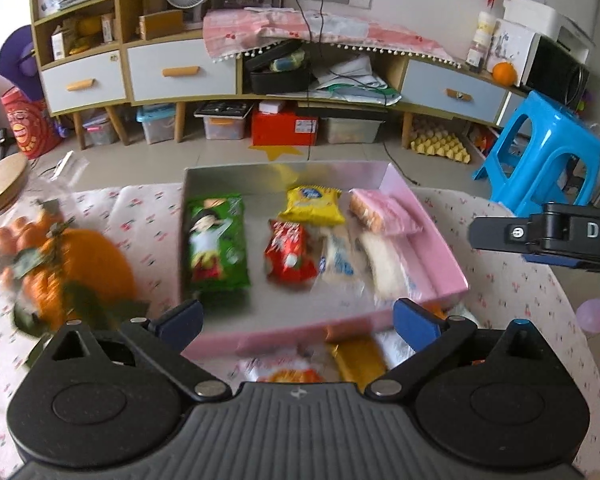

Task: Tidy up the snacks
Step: 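Move both tools back over the remaining snack pile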

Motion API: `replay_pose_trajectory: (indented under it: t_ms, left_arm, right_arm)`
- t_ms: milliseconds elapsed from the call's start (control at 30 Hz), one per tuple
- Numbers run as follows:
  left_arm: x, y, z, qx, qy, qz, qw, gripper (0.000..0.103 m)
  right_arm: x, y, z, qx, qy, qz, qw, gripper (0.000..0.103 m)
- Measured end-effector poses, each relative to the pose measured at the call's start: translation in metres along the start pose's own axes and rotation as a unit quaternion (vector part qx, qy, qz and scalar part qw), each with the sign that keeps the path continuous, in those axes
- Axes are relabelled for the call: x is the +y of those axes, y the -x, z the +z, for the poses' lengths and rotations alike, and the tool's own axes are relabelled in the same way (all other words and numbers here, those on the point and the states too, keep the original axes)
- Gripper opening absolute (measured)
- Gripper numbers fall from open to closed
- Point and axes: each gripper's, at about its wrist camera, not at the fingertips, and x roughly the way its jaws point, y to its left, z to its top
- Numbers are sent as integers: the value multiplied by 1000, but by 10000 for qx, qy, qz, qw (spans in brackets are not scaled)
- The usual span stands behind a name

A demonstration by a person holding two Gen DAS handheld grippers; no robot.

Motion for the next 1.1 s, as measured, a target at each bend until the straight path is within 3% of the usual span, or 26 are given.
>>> replay_pose_trajectory:
  t_ms: [233, 500, 667, 800, 967, 1100]
  left_arm:
    - [7, 20, -22, 63, 92, -41, 9999, 102]
    - [3, 30, -51, -114, -326, -35, 9994, 102]
    - [-1, 29, -61, -95, -529, -220, 9983, 102]
    - [-4, 30, -69, -326, -782, -356, 9958, 102]
    - [-10, 23, -77, -443, -1325, -500, 9889, 90]
    - [-14, 19, -70, -455, -1178, -663, 9898, 82]
  right_arm:
    - [8, 31, -21, -2, 73, -152, 9999, 93]
    - [2, 45, -51, -96, 171, -247, 9995, 94]
    - [1, 40, -66, 227, 484, -444, 9976, 94]
    - [-1, 39, -73, 366, 632, -570, 9957, 94]
    - [-10, 32, -77, 520, 628, -628, 9947, 94]
    - [-23, 24, -73, 679, 521, -879, 9925, 94]
